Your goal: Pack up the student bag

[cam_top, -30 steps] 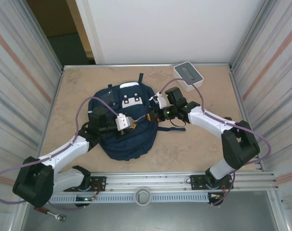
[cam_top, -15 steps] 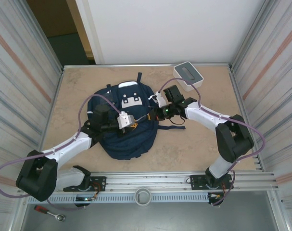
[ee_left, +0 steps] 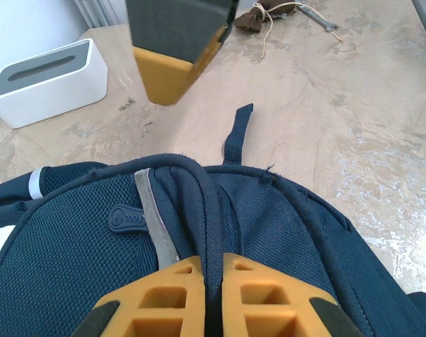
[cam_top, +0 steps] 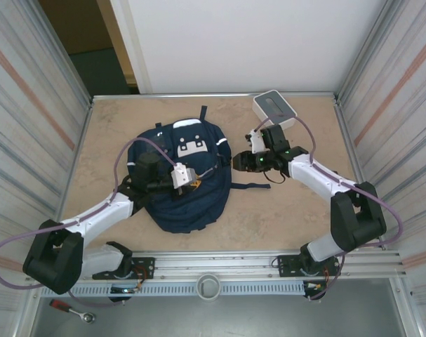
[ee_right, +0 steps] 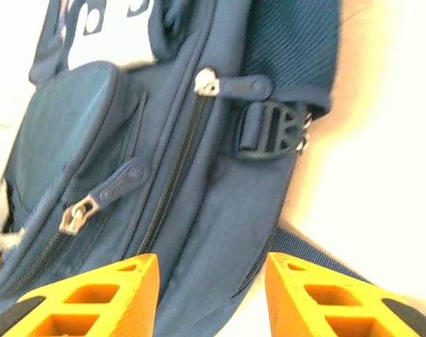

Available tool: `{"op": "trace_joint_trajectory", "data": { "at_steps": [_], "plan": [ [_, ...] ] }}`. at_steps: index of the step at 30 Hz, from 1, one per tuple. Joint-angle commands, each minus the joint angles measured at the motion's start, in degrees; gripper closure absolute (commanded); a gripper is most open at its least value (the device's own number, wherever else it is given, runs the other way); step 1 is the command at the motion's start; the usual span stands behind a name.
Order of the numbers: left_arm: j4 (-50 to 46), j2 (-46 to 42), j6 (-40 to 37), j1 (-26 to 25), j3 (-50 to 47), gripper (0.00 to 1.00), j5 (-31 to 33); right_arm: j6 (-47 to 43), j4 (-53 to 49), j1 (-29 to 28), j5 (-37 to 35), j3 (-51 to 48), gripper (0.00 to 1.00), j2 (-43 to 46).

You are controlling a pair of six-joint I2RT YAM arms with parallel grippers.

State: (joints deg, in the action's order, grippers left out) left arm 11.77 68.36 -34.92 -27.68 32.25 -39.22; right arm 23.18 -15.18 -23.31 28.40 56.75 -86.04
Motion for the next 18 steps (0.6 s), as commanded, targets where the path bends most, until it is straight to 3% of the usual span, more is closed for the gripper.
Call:
{"op": "trace_joint_trajectory", "data": {
  "at_steps": [1,3,5,9,11,13,18],
  "plan": [
    [2.29,-1.11,-0.37,-0.27,1.15,0.93,-5.0,5.91,4.37,1.52,-0.75,0.97,0.56,-3.53],
    [2.25,-1.2,-0.03,-0.33,1.06,0.93,-5.21,7.49,4.37,1.97,-2.71,4.02,0.54,-7.84],
    [2.05,-1.34,-0.14,-0.36,0.97,0.93,-5.0,8.9,4.44,2.3,-4.07,8.06,0.46,-13.05],
    [1.94,-1.74,-0.09,-0.44,0.8,0.93,-4.68,10.3,4.66,2.13,-2.73,16.61,0.35,-23.34],
    [1.85,-1.82,-0.15,-0.44,0.71,0.92,-4.61,11.1,5.28,1.75,-1.32,20.22,0.35,-27.65],
    [2.15,-1.82,-0.17,-0.47,0.47,0.91,-4.04,12.2,6.6,1.43,1.87,22.82,0.43,-31.02],
    [2.81,-1.15,1.16,-0.45,0.44,0.87,-1.62,13.21,8.71,2.02,2.73,20.39,0.89,-29.68]
  ]
}}
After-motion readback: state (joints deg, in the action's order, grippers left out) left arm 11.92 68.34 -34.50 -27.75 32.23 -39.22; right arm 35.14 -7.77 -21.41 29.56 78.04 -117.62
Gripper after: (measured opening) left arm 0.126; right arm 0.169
